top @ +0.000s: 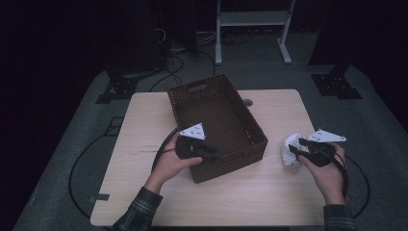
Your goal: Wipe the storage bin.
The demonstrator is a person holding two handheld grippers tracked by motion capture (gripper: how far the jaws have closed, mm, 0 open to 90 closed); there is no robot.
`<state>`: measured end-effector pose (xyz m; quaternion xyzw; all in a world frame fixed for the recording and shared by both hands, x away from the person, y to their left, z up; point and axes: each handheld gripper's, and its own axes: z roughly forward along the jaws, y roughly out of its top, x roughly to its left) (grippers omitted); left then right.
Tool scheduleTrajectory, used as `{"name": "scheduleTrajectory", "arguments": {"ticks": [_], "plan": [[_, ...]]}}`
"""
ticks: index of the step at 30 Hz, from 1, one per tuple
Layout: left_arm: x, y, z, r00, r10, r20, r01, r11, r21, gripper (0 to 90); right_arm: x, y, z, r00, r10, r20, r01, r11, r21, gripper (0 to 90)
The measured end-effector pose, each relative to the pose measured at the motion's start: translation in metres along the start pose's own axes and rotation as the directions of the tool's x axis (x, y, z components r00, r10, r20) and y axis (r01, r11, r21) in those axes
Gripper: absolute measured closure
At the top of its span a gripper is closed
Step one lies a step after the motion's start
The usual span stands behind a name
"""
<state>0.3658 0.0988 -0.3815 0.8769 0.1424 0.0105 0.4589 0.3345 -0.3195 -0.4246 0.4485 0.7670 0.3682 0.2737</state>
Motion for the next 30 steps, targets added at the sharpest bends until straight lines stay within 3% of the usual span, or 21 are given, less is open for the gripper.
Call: {"name": "scheduleTrajectory", "arguments": {"ticks": [3, 4, 5, 6, 7, 10, 12, 13, 14, 17, 18, 19, 21, 22, 23, 27, 28, 30], "plan": [[0.001, -0.001, -0.014, 0.9993, -0.007, -0.036, 0.006, 0.9999, -0.011, 55.9, 0.002, 0.003, -0.003, 0.9999, -0.007, -0.008, 0.006, 1.000, -0.009, 53.0], [0.002, -0.004, -0.026, 0.9977, -0.013, -0.067, 0.012, 0.9997, -0.023, 54.0, 0.003, 0.006, -0.005, 0.9998, -0.009, -0.017, 0.009, 1.000, -0.012, 58.4], [0.002, -0.004, -0.026, 0.9977, -0.013, -0.067, 0.012, 0.9997, -0.023, 51.5, 0.003, 0.006, -0.006, 0.9996, -0.009, -0.026, 0.008, 1.000, -0.013, 63.6], [0.003, -0.007, -0.037, 0.9944, -0.028, -0.101, 0.025, 0.9991, -0.035, 48.4, 0.003, 0.007, -0.007, 0.9991, -0.008, -0.042, 0.008, 1.000, -0.014, 69.9], [0.003, -0.007, -0.037, 0.9944, -0.028, -0.101, 0.025, 0.9991, -0.035, 45.1, 0.003, 0.007, -0.007, 0.9991, -0.008, -0.042, 0.008, 1.000, -0.014, 69.9], [0.003, -0.016, -0.051, 0.9876, -0.045, -0.150, 0.040, 0.9985, -0.039, 39.2, 0.004, 0.010, -0.007, 0.9972, -0.013, -0.074, 0.011, 1.000, -0.028, 81.8], [0.004, -0.027, -0.061, 0.9787, -0.064, -0.195, 0.061, 0.9979, -0.023, 34.2, 0.004, 0.012, -0.005, 0.9945, -0.004, -0.104, 0.000, 0.999, -0.039, 89.4], [0.004, -0.027, -0.061, 0.9787, -0.064, -0.195, 0.061, 0.9979, -0.023, 33.1, 0.004, 0.012, -0.005, 0.9945, -0.004, -0.104, 0.000, 0.999, -0.039, 89.4], [0.005, -0.035, -0.067, 0.9726, -0.077, -0.219, 0.075, 0.9970, -0.017, 31.9, 0.003, 0.013, -0.002, 0.9930, -0.003, -0.118, -0.001, 1.000, -0.031, 89.7], [0.006, -0.043, -0.072, 0.9675, -0.089, -0.237, 0.089, 0.9960, -0.009, 28.3, 0.004, 0.014, 0.000, 0.9913, -0.004, -0.131, 0.001, 1.000, -0.023, 89.8], [0.006, -0.049, -0.074, 0.9601, -0.091, -0.264, 0.100, 0.9947, 0.023, 25.9, 0.005, 0.015, 0.002, 0.9899, -0.008, -0.142, 0.005, 1.000, -0.022, 89.8], [0.006, -0.049, -0.074, 0.9601, -0.091, -0.264, 0.100, 0.9947, 0.023, 25.7, 0.005, 0.015, 0.002, 0.9899, -0.008, -0.142, 0.005, 1.000, -0.022, 89.8], [0.008, -0.056, -0.077, 0.9533, -0.092, -0.288, 0.108, 0.9933, 0.040, 24.7, 0.007, 0.017, 0.005, 0.9881, -0.013, -0.154, 0.010, 1.000, -0.020, 89.8], [0.008, -0.062, -0.077, 0.9452, -0.099, -0.311, 0.119, 0.9918, 0.047, 23.4, 0.009, 0.019, 0.006, 0.9870, -0.018, -0.160, 0.015, 1.000, -0.019, 89.9], [0.008, -0.062, -0.077, 0.9452, -0.099, -0.311, 0.119, 0.9918, 0.047, 23.2, 0.009, 0.019, 0.006, 0.9870, -0.018, -0.160, 0.015, 1.000, -0.019, 89.9], [0.013, -0.071, -0.074, 0.9280, -0.079, -0.364, 0.143, 0.9779, 0.152, 18.3, 0.013, 0.026, 0.011, 0.9830, -0.034, -0.181, 0.031, 0.999, -0.021, 89.8], [0.015, -0.075, -0.072, 0.9212, -0.090, -0.379, 0.155, 0.9771, 0.146, 18.0, 0.016, 0.029, 0.014, 0.9802, -0.045, -0.193, 0.042, 0.999, -0.023, 89.8], [0.017, -0.081, -0.070, 0.9187, -0.113, -0.378, 0.175, 0.9754, 0.134, 18.2, 0.019, 0.031, 0.016, 0.9774, -0.050, -0.206, 0.046, 0.999, -0.020, 89.8]]}}
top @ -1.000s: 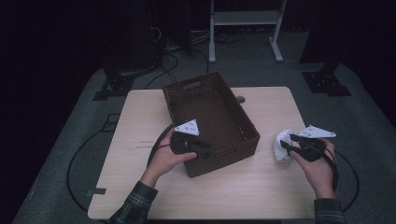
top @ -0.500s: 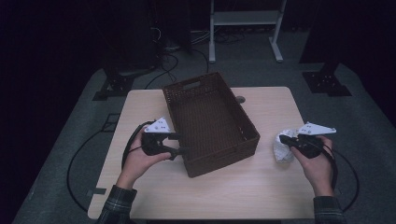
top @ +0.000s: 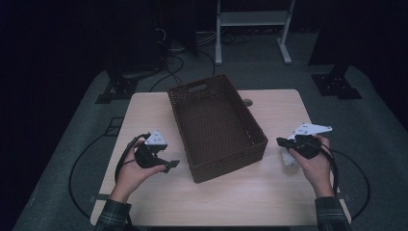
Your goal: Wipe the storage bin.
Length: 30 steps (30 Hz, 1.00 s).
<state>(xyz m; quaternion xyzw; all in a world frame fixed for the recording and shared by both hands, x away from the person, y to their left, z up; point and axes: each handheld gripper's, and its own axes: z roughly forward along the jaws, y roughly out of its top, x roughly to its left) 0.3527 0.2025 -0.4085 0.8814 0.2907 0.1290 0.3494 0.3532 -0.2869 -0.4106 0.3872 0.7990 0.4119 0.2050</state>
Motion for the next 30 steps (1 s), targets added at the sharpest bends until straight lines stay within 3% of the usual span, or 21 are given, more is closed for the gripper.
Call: {"name": "scheduleTrajectory", "arguments": {"ticks": [7, 8, 13, 23, 24, 29, 30], "plan": [[0.002, -0.022, 0.015, 0.9989, -0.035, -0.031, 0.036, 0.9974, 0.062, 18.6, 0.005, 0.003, 0.009, 0.9993, -0.018, -0.033, 0.018, 1.000, 0.004, 89.8], [0.001, -0.032, 0.017, 0.9975, -0.062, -0.035, 0.064, 0.9961, 0.061, 18.6, 0.006, 0.004, 0.013, 0.9985, -0.026, -0.048, 0.026, 1.000, 0.007, 89.8], [0.000, -0.049, 0.019, 0.9943, -0.093, -0.052, 0.096, 0.9928, 0.072, 18.3, 0.012, 0.006, 0.021, 0.9965, -0.040, -0.073, 0.041, 0.999, 0.015, 89.7], [0.006, -0.084, 0.021, 0.9864, -0.140, -0.087, 0.149, 0.9824, 0.113, 17.6, 0.014, 0.006, 0.019, 0.9963, -0.040, -0.076, 0.041, 0.999, 0.012, 89.8], [0.007, -0.089, 0.020, 0.9850, -0.144, -0.096, 0.152, 0.9847, 0.085, 17.1, 0.014, 0.006, 0.019, 0.9960, -0.044, -0.078, 0.045, 0.999, 0.012, 89.8], [0.009, -0.097, 0.020, 0.9844, -0.133, -0.115, 0.139, 0.9890, 0.050, 7.7, 0.017, 0.006, 0.018, 0.9947, -0.052, -0.088, 0.054, 0.998, 0.014, 89.7], [0.010, -0.101, 0.022, 0.9849, -0.133, -0.111, 0.135, 0.9906, 0.019, 5.5, 0.020, 0.006, 0.018, 0.9934, -0.061, -0.097, 0.063, 0.998, 0.016, 89.8]]}}
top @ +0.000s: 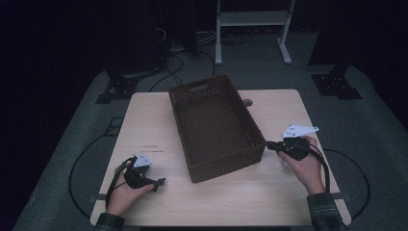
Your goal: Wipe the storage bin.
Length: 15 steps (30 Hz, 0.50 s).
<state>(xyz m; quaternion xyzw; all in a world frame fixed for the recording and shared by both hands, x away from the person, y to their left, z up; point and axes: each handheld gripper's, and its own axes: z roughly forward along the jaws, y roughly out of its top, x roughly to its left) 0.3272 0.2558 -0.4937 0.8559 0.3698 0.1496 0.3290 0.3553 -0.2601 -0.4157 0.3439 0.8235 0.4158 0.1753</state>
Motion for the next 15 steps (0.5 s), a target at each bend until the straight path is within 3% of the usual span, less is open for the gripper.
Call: {"name": "scheduleTrajectory", "arguments": {"ticks": [10, 15], "plan": [[0.003, -0.007, 0.002, 0.9999, 0.012, 0.007, -0.012, 0.9981, -0.060, 0.6, 0.014, 0.003, 0.001, 0.9975, -0.044, -0.055, 0.044, 0.999, 0.007, 89.8], [0.004, -0.007, 0.002, 0.9998, 0.015, 0.010, -0.014, 0.9981, -0.060, 0.6, 0.019, 0.005, 0.003, 0.9947, -0.067, -0.078, 0.068, 0.998, 0.011, 89.8]]}}
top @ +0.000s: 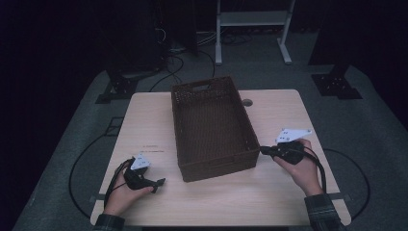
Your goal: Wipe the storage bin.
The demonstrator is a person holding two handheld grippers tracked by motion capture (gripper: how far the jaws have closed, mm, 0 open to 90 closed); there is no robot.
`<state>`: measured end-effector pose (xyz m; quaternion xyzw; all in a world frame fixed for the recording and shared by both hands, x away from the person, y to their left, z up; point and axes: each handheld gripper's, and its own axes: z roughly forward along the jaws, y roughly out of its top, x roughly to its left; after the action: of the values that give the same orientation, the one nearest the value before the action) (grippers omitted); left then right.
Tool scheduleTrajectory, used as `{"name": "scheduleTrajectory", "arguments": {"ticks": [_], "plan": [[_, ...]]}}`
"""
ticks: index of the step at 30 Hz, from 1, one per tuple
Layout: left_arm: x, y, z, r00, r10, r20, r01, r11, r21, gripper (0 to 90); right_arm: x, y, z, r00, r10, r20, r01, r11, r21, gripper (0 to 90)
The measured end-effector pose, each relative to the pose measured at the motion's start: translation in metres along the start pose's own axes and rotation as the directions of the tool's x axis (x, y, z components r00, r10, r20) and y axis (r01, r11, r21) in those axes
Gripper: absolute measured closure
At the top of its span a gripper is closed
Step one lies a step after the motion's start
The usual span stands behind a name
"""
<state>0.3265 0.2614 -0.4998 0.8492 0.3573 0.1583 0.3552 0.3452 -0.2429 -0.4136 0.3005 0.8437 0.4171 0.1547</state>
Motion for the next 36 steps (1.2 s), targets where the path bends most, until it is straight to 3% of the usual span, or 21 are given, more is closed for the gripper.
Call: {"name": "scheduleTrajectory", "arguments": {"ticks": [11, 21, 26, 30, 36], "plan": [[0.000, 0.000, 0.000, 1.0000, 0.001, 0.001, -0.001, 1.0000, 0.000, 0.6, 0.028, 0.011, 0.014, 0.9940, -0.073, -0.082, 0.074, 0.997, 0.016, 89.8], [0.000, 0.000, 0.000, 1.0000, 0.001, 0.001, -0.001, 1.0000, 0.000, 0.5, 0.043, 0.017, 0.022, 0.9857, -0.107, -0.130, 0.110, 0.994, 0.017, 89.8], [0.000, 0.000, 0.000, 1.0000, 0.001, 0.001, -0.001, 1.0000, 0.000, 0.6, 0.041, 0.016, 0.021, 0.9867, -0.102, -0.127, 0.104, 0.995, 0.011, 89.7], [0.000, 0.000, 0.000, 1.0000, 0.002, 0.000, -0.002, 1.0000, 0.001, 0.6, 0.038, 0.014, 0.018, 0.9920, -0.084, -0.094, 0.085, 0.996, 0.012, 89.0], [0.000, 0.000, 0.000, 1.0000, 0.002, 0.001, -0.002, 1.0000, 0.000, 0.6, 0.030, -0.004, 0.012, 0.9989, -0.016, -0.043, 0.018, 0.999, 0.030, 75.4]]}}
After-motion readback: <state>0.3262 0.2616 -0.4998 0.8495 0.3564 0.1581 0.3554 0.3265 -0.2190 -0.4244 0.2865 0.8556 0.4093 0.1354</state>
